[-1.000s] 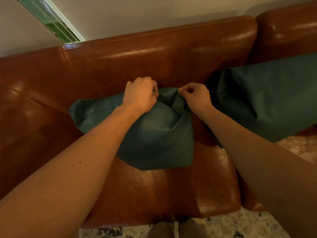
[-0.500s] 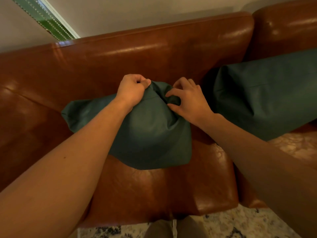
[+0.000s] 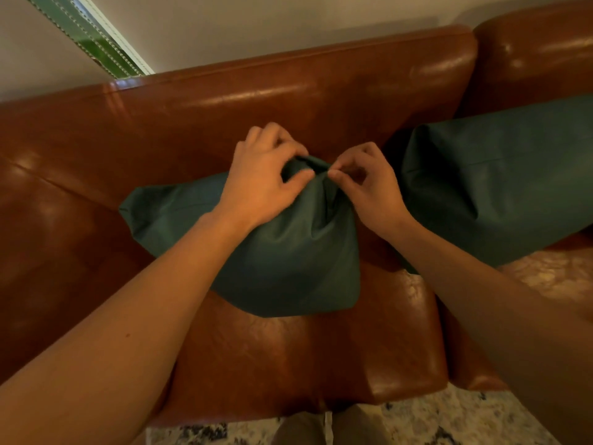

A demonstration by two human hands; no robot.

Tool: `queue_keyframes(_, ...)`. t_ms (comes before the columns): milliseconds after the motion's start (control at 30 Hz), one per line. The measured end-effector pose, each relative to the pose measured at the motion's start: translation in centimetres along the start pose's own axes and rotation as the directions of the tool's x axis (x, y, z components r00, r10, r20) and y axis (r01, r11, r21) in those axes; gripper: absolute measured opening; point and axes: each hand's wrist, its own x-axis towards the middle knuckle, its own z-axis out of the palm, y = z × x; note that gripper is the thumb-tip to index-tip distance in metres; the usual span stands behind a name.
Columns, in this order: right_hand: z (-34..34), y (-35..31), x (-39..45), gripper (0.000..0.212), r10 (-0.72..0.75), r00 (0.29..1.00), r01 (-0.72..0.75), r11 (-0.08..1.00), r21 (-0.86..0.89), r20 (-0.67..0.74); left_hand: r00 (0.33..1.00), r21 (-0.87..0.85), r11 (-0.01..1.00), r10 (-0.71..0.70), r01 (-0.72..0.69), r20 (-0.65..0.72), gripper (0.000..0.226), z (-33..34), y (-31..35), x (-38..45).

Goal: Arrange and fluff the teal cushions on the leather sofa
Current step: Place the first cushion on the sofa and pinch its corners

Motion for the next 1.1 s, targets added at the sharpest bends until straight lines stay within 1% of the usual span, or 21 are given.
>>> queue_keyframes(33,-0.1,0.0,0.1,0.004,0.030,0.999,-0.029,0.999,0.032,-0.020,0.998,0.051,0.998,0.039,-0.041,0.055,0.034,0.1,0.4,-0.2)
queue_keyframes(67,-0.1,0.0,0.2,0.004,0.054,0.998,-0.052,0.997,0.052,-0.028,0.995,0.081,0.995,0.044,-0.051,0.087,0.034,0.3,0.5,-0.5)
queue_keyframes(133,-0.1,0.3,0.4,0.004,0.085,0.996,-0.083,0.994,0.065,-0.029,0.997,0.070,0.997,0.010,-0.015,0.072,0.029,0.5,0.6,-0.8)
queue_keyframes(300,0.0,0.9,0.5,0.011,0.145,0.988,-0.139,0.986,0.094,-0.057,0.998,-0.114,0.992,-0.053,0.055,0.018,0.018,0.4,1.4,-1.1)
queue_keyframes(400,0.1,0.8,0.5,0.008,0.158,0.985,-0.152,0.984,0.093,-0.065,0.994,-0.214,0.972,-0.105,0.095,-0.034,0.012,0.4,1.5,-1.4)
queue_keyframes(467,0.1,0.7,0.5,0.003,0.132,0.989,-0.128,0.990,0.063,-0.061,0.987,-0.250,0.959,-0.152,0.134,-0.054,0.009,0.4,1.6,-1.5)
queue_keyframes(533,0.0,0.4,0.5,0.007,0.067,0.997,-0.066,0.997,0.024,-0.037,0.981,-0.273,0.949,-0.184,0.159,-0.069,0.007,0.5,1.6,-1.6)
queue_keyframes(600,-0.3,0.2,0.6,0.018,-0.026,0.999,0.030,0.996,-0.088,0.046,0.978,-0.293,0.943,-0.192,0.160,-0.082,0.006,0.5,1.6,-1.7)
queue_keyframes(667,-0.4,0.1,1.0,0.024,-0.091,0.986,0.123,0.963,-0.241,0.141,0.977,-0.312,0.938,-0.191,0.153,-0.097,0.005,0.4,1.6,-1.9)
queue_keyframes(700,-0.5,0.1,1.1,0.022,-0.109,0.981,0.151,0.947,-0.285,0.159,0.976,-0.324,0.934,-0.193,0.151,-0.102,0.005,0.4,1.7,-2.0)
queue_keyframes(767,-0.6,-0.1,1.2,0.017,-0.133,0.982,0.168,0.939,-0.299,0.135,0.973,-0.360,0.919,-0.208,0.160,-0.098,0.006,0.4,1.7,-2.3)
queue_keyframes(833,-0.8,-0.2,1.1,0.015,-0.139,0.987,0.155,0.953,-0.262,0.077,0.968,-0.399,0.897,-0.240,0.192,-0.072,0.009,0.4,1.5,-2.5)
queue_keyframes(900,-0.9,-0.2,0.8,0.014,-0.095,0.995,0.098,0.981,-0.167,0.025,0.963,-0.406,0.887,-0.264,0.223,-0.049,0.011,0.4,1.1,-2.5)
queue_keyframes(1000,-0.7,-0.2,0.3,0.010,0.060,0.998,-0.059,0.996,0.068,-0.022,0.958,-0.425,0.868,-0.288,0.256,-0.011,0.009,0.3,0.7,-2.5)
queue_keyframes(1067,-0.2,-0.2,-0.2,0.006,0.146,0.989,-0.135,0.966,0.222,-0.034,0.950,-0.436,0.852,-0.311,0.289,0.021,0.017,0.1,0.8,-2.4)
queue_keyframes(1100,0.1,-0.3,-0.5,0.007,0.165,0.985,-0.150,0.956,0.254,-0.042,0.943,-0.429,0.846,-0.330,0.316,0.045,0.025,0.0,1.0,-2.2)
